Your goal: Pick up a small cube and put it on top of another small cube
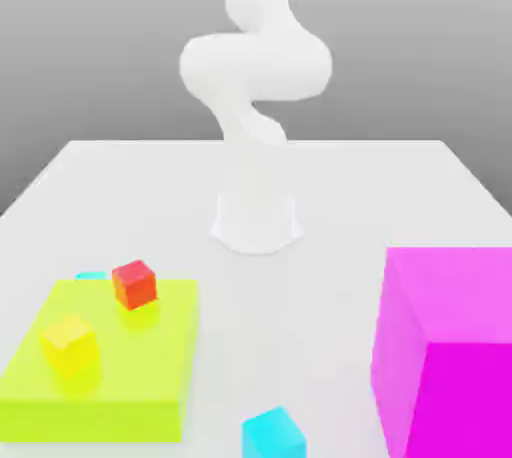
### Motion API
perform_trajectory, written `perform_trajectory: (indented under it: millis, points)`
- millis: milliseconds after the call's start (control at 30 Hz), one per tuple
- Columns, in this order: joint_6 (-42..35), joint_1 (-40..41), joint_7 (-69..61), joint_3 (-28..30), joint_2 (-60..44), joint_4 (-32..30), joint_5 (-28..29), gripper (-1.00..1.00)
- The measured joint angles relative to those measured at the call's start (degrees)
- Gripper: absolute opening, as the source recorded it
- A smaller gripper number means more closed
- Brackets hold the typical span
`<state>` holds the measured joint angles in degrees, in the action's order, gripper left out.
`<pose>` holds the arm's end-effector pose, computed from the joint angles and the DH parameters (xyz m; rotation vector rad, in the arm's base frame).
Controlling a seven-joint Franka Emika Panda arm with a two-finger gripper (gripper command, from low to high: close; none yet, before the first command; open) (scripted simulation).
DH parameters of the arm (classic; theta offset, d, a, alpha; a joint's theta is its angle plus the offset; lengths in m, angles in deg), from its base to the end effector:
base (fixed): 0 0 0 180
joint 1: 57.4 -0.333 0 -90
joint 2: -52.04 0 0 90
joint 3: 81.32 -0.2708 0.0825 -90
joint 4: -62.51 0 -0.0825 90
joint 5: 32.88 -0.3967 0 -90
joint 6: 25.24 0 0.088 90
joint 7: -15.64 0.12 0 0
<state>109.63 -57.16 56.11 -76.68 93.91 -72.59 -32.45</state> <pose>0.4255 -0.0431 0.6174 -2.5042 1.0412 -0.9563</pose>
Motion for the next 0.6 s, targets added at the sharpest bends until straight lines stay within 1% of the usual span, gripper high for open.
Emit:
perform_trajectory:
  millis: [400,600]
  points:
    - [17.2,2.0,-30.1,25.0,-22.7,-17.6,1.8,0.00]
    - [25.7,4.5,-45.3,35.4,-33.9,-26.3,2.1,0.00]
